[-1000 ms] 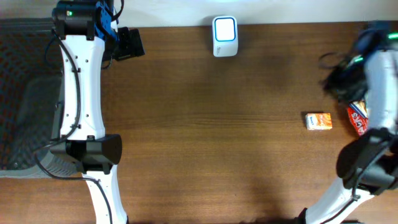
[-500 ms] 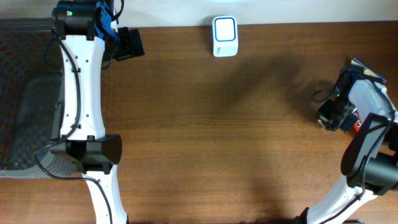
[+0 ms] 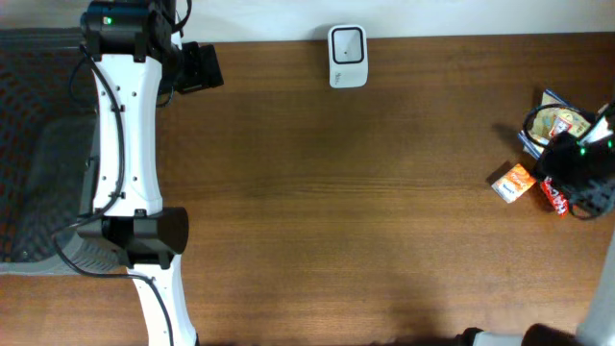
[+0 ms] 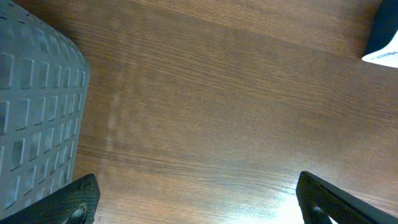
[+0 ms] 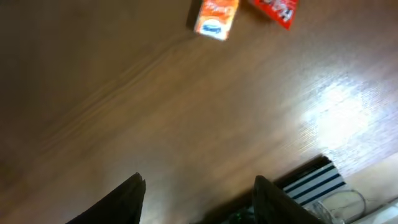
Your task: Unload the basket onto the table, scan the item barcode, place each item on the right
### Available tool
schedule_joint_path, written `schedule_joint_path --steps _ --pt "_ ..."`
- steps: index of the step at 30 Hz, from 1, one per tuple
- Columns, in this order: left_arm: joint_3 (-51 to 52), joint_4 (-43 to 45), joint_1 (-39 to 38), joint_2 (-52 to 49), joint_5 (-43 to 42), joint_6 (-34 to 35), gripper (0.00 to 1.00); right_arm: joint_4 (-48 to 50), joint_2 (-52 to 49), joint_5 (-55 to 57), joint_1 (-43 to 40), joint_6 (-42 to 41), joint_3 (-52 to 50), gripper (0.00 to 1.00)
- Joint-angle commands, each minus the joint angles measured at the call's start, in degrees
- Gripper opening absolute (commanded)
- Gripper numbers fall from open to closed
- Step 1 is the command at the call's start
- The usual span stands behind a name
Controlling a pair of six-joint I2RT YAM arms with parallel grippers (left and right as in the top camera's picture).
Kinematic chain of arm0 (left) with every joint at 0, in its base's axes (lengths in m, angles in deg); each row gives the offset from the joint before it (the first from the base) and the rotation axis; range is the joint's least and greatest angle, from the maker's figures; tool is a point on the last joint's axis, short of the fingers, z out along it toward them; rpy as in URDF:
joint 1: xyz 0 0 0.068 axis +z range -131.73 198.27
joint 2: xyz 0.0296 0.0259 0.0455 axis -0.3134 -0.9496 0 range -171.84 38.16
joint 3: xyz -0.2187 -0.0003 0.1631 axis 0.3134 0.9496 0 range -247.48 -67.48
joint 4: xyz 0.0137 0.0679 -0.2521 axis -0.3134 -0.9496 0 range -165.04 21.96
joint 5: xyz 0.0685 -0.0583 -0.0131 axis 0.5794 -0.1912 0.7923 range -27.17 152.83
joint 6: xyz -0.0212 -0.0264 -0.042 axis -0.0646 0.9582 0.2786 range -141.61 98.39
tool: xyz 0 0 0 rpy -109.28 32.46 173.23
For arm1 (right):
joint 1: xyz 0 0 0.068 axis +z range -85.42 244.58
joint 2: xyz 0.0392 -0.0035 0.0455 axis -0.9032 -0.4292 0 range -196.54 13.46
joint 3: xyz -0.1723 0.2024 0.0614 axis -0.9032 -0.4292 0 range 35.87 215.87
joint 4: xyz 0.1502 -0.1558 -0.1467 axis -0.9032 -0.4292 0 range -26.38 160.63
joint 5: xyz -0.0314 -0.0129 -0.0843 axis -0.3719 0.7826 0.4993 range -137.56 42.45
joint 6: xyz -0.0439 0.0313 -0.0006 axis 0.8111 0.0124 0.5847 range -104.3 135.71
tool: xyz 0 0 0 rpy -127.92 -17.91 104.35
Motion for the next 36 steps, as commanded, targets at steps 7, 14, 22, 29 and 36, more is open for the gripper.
schedule_joint_path --steps 7,14,22,29,36 --pt "0.2 0.1 0.0 0.9 0.8 0.4 0.99 -0.3 5.9 -9.1 16.9 -4.2 -12.2 0.98" --pt "0.2 0.1 0.0 0.9 0.8 0.4 0.99 -0.3 4.9 -10.8 20.5 -4.0 -15.0 0.98" --pt "0.2 0.1 0.0 0.9 0.8 0.4 0.99 4.8 4.9 -10.5 26.1 -4.2 -15.2 0.98" --pt "0.2 0.1 0.0 0.9 0.8 0.4 0.99 13.9 11.9 -8.7 26.1 -2.6 -21.9 0.98" --pt "0.2 0.1 0.0 0.9 0.8 0.4 0.99 37.6 34.3 -10.0 26.1 2.1 -45.8 0.98"
